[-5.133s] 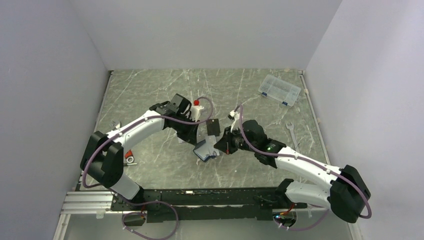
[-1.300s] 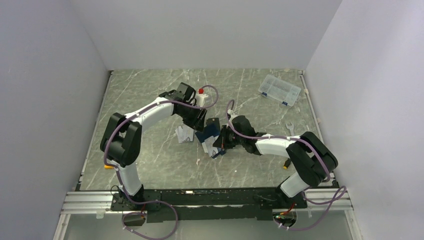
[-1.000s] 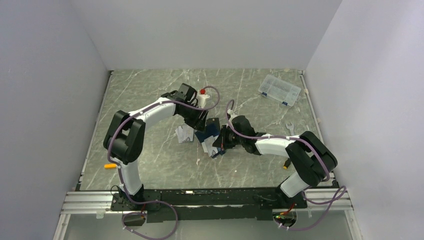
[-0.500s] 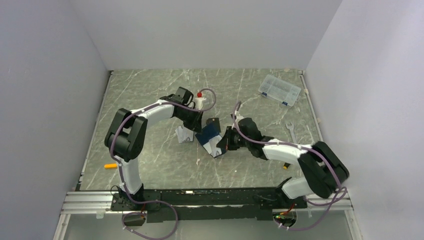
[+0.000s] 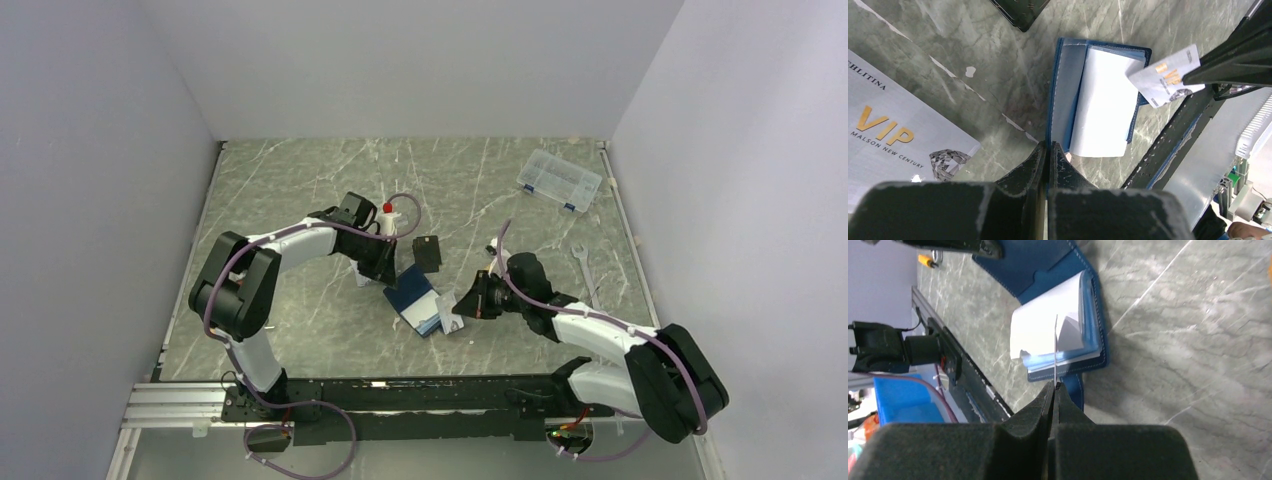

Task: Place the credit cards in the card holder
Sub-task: Open the card holder at the center of the board, then turn over the card slot in the card holder.

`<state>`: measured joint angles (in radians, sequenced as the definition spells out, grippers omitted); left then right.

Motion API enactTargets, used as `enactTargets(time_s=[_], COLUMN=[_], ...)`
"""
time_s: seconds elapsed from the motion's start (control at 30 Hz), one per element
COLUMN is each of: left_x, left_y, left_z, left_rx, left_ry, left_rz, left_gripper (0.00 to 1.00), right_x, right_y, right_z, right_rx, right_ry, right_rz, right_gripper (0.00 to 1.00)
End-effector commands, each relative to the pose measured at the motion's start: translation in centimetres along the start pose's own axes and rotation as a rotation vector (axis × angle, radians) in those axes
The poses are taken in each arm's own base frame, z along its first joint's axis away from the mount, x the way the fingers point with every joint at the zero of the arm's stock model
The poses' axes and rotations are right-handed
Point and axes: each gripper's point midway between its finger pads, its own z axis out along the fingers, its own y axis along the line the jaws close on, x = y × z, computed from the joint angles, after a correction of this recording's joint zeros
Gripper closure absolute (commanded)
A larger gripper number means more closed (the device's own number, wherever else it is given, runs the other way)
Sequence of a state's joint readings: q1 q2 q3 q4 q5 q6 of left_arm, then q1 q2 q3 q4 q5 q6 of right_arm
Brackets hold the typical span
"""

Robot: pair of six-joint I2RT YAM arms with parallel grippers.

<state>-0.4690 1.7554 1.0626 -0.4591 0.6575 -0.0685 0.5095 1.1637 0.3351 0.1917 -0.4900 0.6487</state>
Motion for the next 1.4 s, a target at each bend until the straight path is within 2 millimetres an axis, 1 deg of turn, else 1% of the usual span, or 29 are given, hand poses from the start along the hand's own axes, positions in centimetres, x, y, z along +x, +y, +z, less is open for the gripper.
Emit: enactTargets(time_s=[0.0,0.2,0.37,0.57,0.77,0.97,1.0,1.07,1.13,1.2,1.3,1.37], left_x=[-1.0,-0.8,-1.0,-1.3,-1.2,-1.2,-1.2,-1.4,-1.7,-1.8,-1.7,-1.9], left_y=[-0.1,0.3,0.1,-0.6,-0.9,-0.9,-1.0,-1.2,-1.5,-2.1,-2.3,-2.1], left_z=[-0.5,-0.5,-0.6,-0.7,-0.7,-0.7,-0.7,-0.7,-0.8,-0.9,-0.8,-0.9], left_rx=[-0.024,-0.05,-0.051,-0.041,-0.031,-0.027,-0.026,-0.017,-0.001,0.029,0.067,0.09], left_ry=[-0.048,-0.042,-0.044,-0.052,-0.046,-0.049,-0.049,-0.053,-0.057,-0.063,-0.059,-0.073], left_rz=[0.023,0.013,0.021,0.047,0.051,0.054,0.053,0.056,0.061,0.063,0.037,0.009], left_gripper=[0.95,0.95,0.96,0.95,0.91,0.91,0.9,0.88,0.85,0.8,0.75,0.73], right_x=[1.0,2.1,2.8,2.0,0.9,1.0,0.8,0.0,-1.1,-2.0,-2.5,-2.5], right_y=[1.5,1.7,1.2,1.3,2.0,1.8,1.9,3.0,4.2,5.0,5.7,6.0], right_z=[-0.8,-1.6,-1.6,-0.9,-0.1,0.1,0.2,0.2,0.2,0.5,1.2,1.9], right_rx=[-0.096,-0.128,-0.125,-0.127,-0.162,-0.152,-0.157,-0.192,-0.219,-0.233,-0.256,-0.267], right_ry=[0.034,0.019,0.032,0.02,-0.003,0.001,-0.005,-0.036,-0.067,-0.085,-0.081,-0.071], right_rz=[-0.036,-0.039,-0.029,-0.027,-0.019,-0.014,-0.015,-0.026,-0.053,-0.072,-0.081,-0.082], right_gripper=[1.0,1.0,1.0,1.0,1.0,1.0,1.0,1.0,1.0,1.0,1.0,1.0])
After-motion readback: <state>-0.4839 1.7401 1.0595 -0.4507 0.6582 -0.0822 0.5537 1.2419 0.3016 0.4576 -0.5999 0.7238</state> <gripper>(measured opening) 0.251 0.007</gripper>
